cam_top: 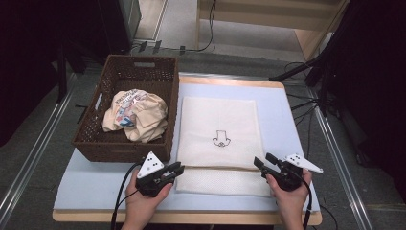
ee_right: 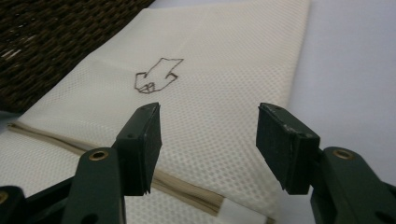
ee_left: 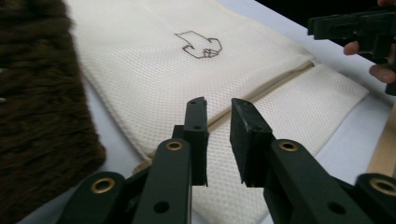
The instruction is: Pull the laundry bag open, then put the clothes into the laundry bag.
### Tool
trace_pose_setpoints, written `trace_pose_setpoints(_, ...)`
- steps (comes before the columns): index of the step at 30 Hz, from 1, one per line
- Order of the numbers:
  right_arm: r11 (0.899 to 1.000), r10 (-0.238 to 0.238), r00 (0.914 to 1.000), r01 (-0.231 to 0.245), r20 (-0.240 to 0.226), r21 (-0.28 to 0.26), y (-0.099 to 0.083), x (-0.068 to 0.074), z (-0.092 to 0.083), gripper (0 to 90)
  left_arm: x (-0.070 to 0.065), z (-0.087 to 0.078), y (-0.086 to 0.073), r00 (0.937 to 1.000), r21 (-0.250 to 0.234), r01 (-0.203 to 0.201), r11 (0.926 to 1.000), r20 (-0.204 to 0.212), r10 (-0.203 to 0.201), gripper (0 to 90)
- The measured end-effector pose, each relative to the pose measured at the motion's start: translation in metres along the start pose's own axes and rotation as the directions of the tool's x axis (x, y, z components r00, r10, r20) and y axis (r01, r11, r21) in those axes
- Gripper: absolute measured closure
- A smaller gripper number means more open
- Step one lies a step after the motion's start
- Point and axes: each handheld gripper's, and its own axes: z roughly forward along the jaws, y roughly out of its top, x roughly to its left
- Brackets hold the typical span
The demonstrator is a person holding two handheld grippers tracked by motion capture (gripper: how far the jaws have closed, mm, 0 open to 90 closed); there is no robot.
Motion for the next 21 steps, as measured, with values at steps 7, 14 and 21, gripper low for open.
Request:
trace_pose_setpoints(7,0.997,-0.064,0.9966,0.065,-0.053,0.03,0.0,0.023,0.013,37.0,-0.018,0.027,-0.008,0.997,0.071,-0.041,0.9966,0.068,0.036,83.4)
trace_pose_setpoints(14,0.99,-0.111,0.988,0.119,-0.107,0.073,0.004,0.053,0.029,35.5,-0.022,0.044,-0.012,0.9963,0.119,-0.052,0.9915,0.074,0.044,83.9)
trace_pose_setpoints(21,0.977,-0.169,0.9702,0.189,-0.173,0.1,0.02,0.073,0.054,35.2,-0.02,0.051,-0.017,0.9963,0.176,-0.043,0.9834,0.081,0.03,83.8)
